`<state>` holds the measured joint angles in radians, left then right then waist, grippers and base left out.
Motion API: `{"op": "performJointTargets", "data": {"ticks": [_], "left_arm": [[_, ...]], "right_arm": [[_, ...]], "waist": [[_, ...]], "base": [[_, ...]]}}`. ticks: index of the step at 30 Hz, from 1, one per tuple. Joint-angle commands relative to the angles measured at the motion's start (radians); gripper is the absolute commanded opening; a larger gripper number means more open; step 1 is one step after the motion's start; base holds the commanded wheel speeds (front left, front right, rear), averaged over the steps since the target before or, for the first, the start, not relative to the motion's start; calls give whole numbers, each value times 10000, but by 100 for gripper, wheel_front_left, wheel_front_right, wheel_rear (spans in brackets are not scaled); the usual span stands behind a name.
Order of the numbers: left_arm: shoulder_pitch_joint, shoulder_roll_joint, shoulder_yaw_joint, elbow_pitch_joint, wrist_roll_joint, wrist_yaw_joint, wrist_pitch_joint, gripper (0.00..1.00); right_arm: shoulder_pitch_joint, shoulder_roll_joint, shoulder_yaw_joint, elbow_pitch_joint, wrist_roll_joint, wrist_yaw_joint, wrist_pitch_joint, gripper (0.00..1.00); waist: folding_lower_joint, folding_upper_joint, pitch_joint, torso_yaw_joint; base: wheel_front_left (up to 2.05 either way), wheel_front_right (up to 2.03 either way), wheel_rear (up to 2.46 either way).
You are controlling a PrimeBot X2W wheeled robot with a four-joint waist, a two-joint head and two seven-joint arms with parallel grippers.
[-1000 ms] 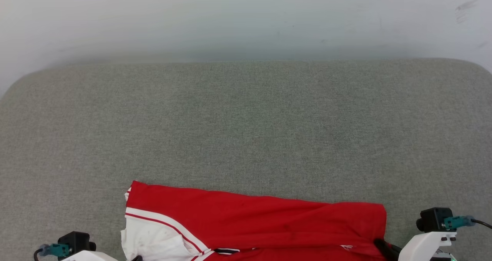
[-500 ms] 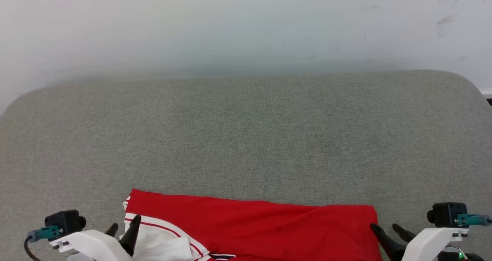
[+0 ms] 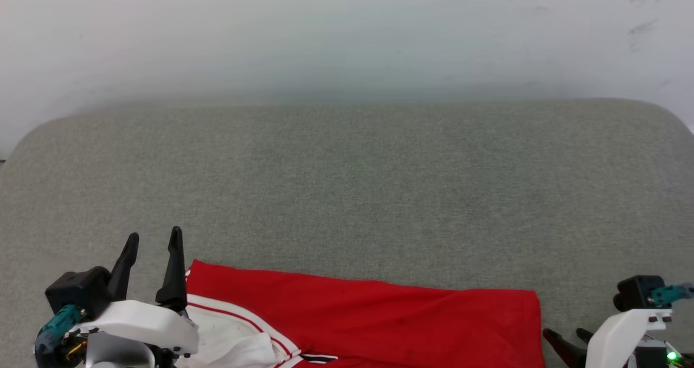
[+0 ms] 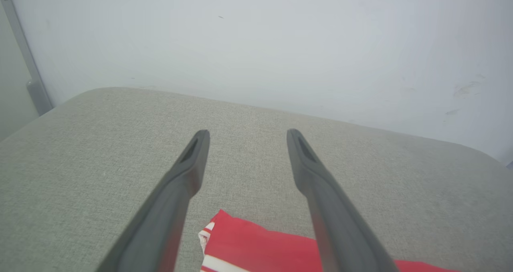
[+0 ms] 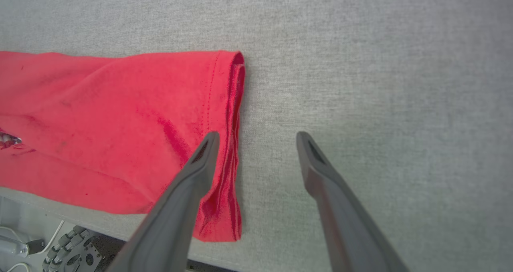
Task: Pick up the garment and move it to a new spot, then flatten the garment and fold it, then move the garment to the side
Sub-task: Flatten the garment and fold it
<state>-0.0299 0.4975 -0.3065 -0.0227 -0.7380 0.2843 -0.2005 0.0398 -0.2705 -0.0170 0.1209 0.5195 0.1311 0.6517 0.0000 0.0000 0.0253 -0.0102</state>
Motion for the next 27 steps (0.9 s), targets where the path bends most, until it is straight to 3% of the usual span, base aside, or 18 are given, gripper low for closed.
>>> {"op": "performJointTargets", "data": {"ticks": [1,13,14,17,27], "left_arm": [[-188,-78,-97,-133,248,70,-166,100],[-712,-478,-610,-545,1385,202,-519,100],[-742,-515,-625,-525,1438,215,-532,100],[-749,-551,-629,-432,1545,249,-568,100],[-426,-428,-578,-122,1725,426,-530,100]], "right_arm": [[-211,-5,161,5,-6,-8,102,100],[-751,274,1297,1062,484,-8,433,100],[-750,321,1374,1188,562,-8,483,63],[-785,412,1587,1414,686,-4,437,0],[-1257,-85,1252,918,691,-10,-46,0]], "waist": [[0,0,201,156],[0,0,1127,664],[0,0,1167,684],[0,0,1221,685],[0,0,769,288]], "base": [[0,0,0],[0,0,0],[0,0,0],[0,0,0],[0,0,0]]}}
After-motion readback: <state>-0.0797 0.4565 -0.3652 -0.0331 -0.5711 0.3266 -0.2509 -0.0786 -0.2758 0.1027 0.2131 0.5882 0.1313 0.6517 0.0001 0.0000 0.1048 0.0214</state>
